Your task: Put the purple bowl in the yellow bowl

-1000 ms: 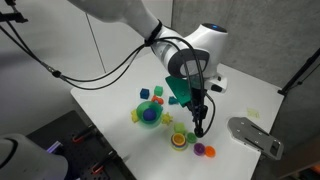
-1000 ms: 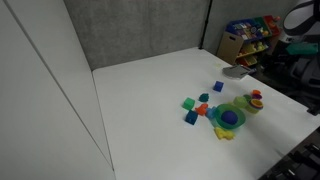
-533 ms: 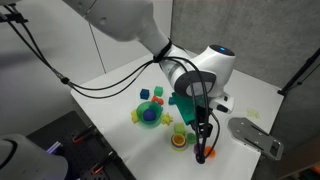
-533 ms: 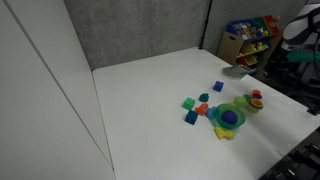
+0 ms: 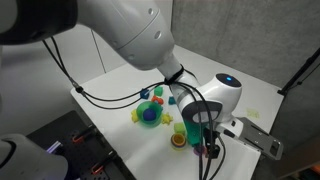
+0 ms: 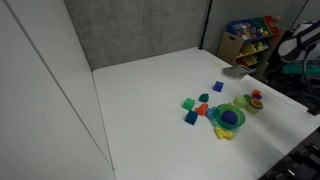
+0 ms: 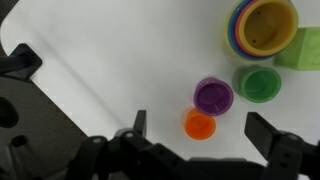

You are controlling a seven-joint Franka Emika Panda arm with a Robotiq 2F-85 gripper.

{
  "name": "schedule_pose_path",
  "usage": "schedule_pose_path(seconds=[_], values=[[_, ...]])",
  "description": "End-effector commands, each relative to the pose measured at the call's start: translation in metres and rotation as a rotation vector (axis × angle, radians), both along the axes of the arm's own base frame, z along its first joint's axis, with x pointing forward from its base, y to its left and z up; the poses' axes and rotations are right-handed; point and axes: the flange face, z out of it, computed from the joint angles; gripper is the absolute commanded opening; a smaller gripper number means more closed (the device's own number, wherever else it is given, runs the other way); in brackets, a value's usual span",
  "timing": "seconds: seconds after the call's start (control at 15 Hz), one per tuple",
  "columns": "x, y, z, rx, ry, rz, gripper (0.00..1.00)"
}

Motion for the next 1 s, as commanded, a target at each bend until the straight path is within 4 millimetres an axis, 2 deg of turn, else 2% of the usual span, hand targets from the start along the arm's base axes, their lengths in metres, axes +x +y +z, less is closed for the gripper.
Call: schedule_pose_path(seconds=[0.0,0.27,0.6,0.93], values=[[0.011,-0.019,-0.027,-0.03,-0.02,-0.064,1.0],[0.014,-0.027,-0.058,-0.045,-0.006,-0.088,1.0],[0.014,-0.026,-0.09,-0.045,0.021,-0.091,1.0],[0.013,-0.024,-0.111,-0.051,0.025,-0.083,1.0]])
